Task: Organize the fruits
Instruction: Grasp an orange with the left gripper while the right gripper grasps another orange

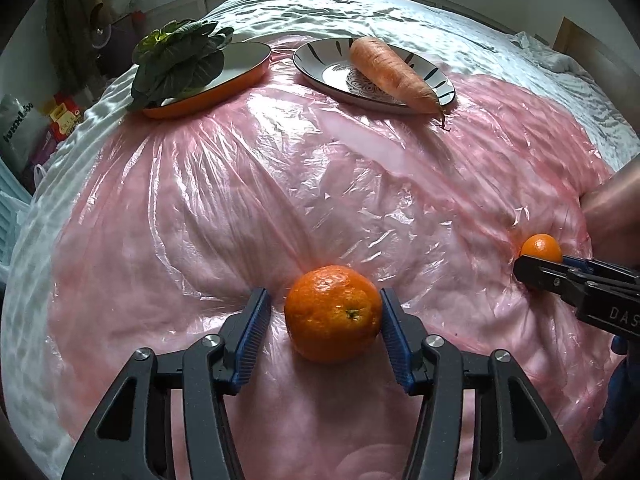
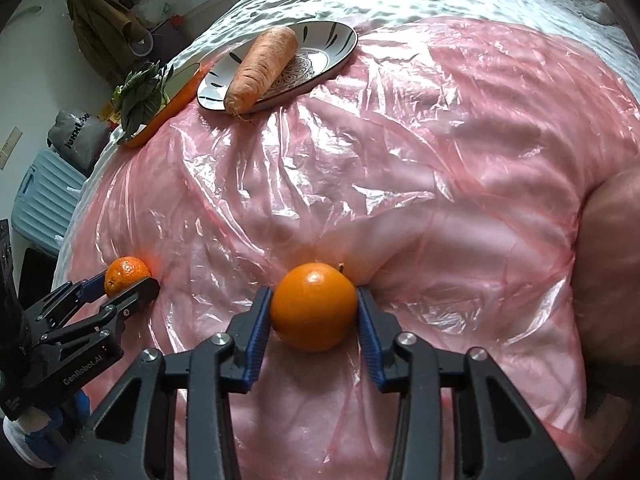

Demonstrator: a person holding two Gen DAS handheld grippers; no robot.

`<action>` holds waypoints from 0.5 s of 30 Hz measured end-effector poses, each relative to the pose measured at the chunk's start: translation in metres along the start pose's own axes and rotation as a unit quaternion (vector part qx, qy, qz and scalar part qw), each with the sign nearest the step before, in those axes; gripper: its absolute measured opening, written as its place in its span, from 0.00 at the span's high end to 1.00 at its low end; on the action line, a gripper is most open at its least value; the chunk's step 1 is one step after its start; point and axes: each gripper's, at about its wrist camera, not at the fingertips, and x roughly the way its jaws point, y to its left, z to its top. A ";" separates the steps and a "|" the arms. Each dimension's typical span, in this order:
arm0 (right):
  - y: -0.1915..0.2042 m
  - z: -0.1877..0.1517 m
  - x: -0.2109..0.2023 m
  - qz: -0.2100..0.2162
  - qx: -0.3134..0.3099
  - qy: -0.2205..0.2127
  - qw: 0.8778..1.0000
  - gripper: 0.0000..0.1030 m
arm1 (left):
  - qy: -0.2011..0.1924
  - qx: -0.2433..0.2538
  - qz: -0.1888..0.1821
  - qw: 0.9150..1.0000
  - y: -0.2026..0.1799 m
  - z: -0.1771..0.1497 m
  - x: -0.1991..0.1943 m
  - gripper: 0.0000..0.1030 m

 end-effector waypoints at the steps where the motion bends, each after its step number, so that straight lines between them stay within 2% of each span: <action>1: 0.000 0.000 0.000 0.001 0.000 0.000 1.000 0.27 | 0.001 -0.002 -0.005 1.000 0.001 0.000 0.000 0.62; 15: -0.010 0.002 -0.015 0.045 0.021 -0.013 0.999 0.27 | -0.001 -0.050 -0.052 0.997 0.023 0.004 -0.014 0.62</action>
